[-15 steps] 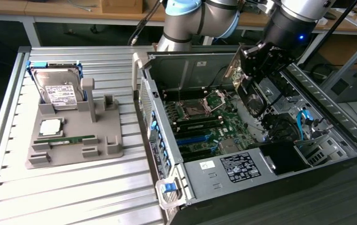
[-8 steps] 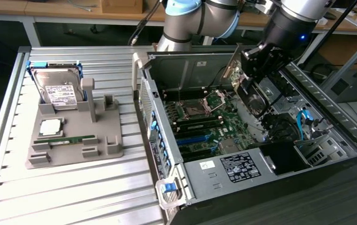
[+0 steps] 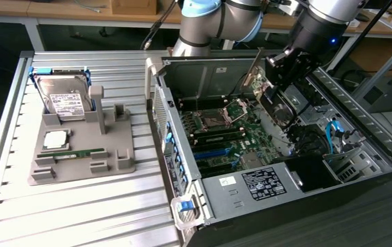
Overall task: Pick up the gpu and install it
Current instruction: 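Insert the gpu into the slot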
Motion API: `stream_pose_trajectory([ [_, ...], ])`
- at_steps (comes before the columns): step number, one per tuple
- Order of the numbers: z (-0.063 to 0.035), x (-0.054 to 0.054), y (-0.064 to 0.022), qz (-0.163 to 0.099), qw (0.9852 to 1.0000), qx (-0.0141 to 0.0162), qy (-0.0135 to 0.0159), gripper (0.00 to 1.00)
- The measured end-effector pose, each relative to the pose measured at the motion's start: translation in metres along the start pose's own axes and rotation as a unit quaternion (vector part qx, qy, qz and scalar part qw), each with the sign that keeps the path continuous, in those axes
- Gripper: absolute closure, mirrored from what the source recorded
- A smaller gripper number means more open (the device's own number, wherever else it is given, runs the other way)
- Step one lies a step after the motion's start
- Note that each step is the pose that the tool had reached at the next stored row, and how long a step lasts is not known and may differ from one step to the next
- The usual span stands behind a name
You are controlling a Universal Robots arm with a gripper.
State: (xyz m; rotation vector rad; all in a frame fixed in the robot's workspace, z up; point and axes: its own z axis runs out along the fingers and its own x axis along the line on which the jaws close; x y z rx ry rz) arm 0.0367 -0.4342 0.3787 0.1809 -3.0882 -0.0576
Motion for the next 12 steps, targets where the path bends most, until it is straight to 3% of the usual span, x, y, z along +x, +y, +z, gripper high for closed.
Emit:
stream_pose_trajectory([
  [12,0.0,0.0,0.0,-0.029,0.9996,0.0013,0.0012,0.73],
])
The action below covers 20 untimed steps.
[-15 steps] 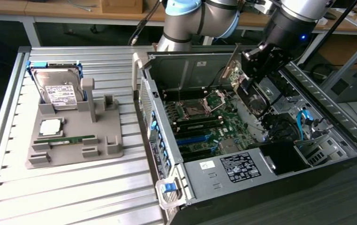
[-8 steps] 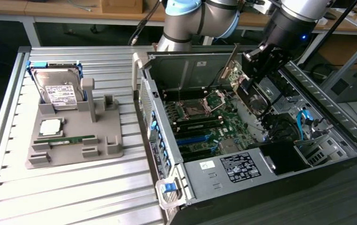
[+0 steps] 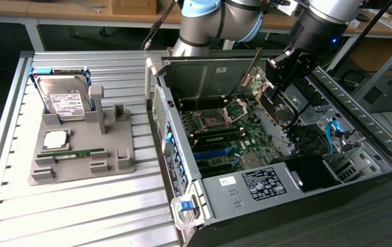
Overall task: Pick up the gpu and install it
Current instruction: 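Insert the gpu into the slot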
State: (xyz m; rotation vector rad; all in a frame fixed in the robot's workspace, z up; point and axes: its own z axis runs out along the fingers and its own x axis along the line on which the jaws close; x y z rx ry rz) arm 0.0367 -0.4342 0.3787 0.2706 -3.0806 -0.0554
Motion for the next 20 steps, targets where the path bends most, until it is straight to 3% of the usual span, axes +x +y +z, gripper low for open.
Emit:
stream_pose_trajectory([
  [20,0.0,0.0,0.0,-0.032,0.9995,0.0015,0.0013,0.73],
])
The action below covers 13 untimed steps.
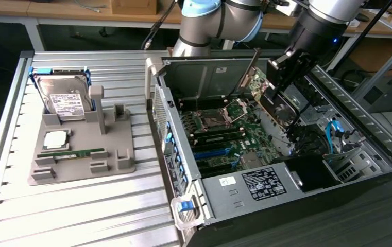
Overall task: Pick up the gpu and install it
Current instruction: 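Insert the gpu into the slot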
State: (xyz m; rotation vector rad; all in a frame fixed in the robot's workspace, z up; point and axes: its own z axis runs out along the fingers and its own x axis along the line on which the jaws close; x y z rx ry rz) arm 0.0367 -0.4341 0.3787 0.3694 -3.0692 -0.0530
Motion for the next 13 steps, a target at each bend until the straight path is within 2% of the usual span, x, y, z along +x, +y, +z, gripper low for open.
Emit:
stream_pose_trajectory([
  [13,0.0,0.0,0.0,-0.023,0.9997,0.001,0.0009,0.73],
])
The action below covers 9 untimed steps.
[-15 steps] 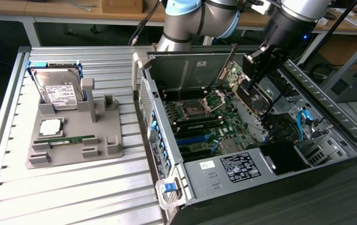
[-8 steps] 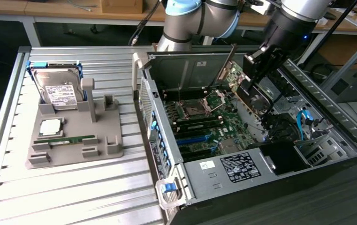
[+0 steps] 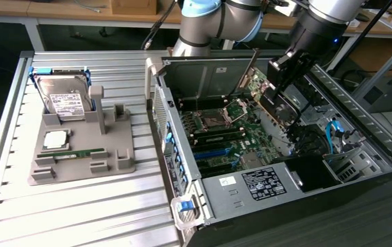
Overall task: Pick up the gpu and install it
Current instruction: 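Insert the gpu into the slot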
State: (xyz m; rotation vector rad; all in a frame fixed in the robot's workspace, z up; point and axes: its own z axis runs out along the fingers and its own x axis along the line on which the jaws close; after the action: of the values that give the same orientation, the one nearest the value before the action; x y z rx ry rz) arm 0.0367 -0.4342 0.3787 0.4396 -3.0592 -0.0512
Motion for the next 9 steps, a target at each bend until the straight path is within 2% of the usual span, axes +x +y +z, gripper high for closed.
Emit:
stream_pose_trajectory([
  [9,0.0,0.0,0.0,-0.016,0.9999,0.0007,0.0006,0.73],
])
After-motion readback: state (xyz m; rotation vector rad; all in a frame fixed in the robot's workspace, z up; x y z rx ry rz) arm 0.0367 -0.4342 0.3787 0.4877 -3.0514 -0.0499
